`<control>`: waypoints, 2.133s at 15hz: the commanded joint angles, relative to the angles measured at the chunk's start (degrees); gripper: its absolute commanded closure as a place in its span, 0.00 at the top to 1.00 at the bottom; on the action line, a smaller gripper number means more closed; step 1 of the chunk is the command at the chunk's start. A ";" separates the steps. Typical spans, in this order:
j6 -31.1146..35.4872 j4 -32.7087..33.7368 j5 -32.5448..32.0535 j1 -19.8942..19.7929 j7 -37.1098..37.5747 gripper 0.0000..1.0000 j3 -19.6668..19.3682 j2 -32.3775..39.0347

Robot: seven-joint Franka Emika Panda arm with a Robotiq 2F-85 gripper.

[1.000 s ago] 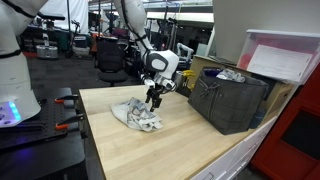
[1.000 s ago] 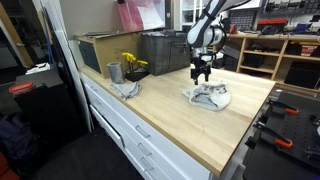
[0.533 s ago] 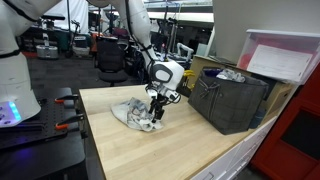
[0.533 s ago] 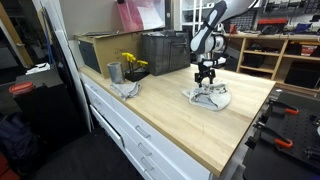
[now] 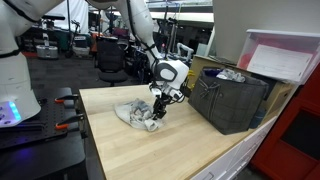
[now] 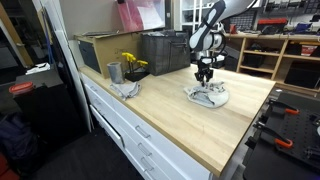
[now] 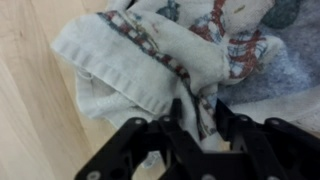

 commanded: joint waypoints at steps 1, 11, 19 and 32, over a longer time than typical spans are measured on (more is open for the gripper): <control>-1.83 2.08 -1.38 0.20 0.53 0.06 0.07 -1.10; -1.14 5.01 -6.38 6.64 -6.93 0.03 7.15 -4.63; -2.47 5.72 -3.26 9.78 -18.80 0.36 18.17 -6.34; -1.16 -4.09 -4.59 7.98 -12.17 1.00 9.00 -10.54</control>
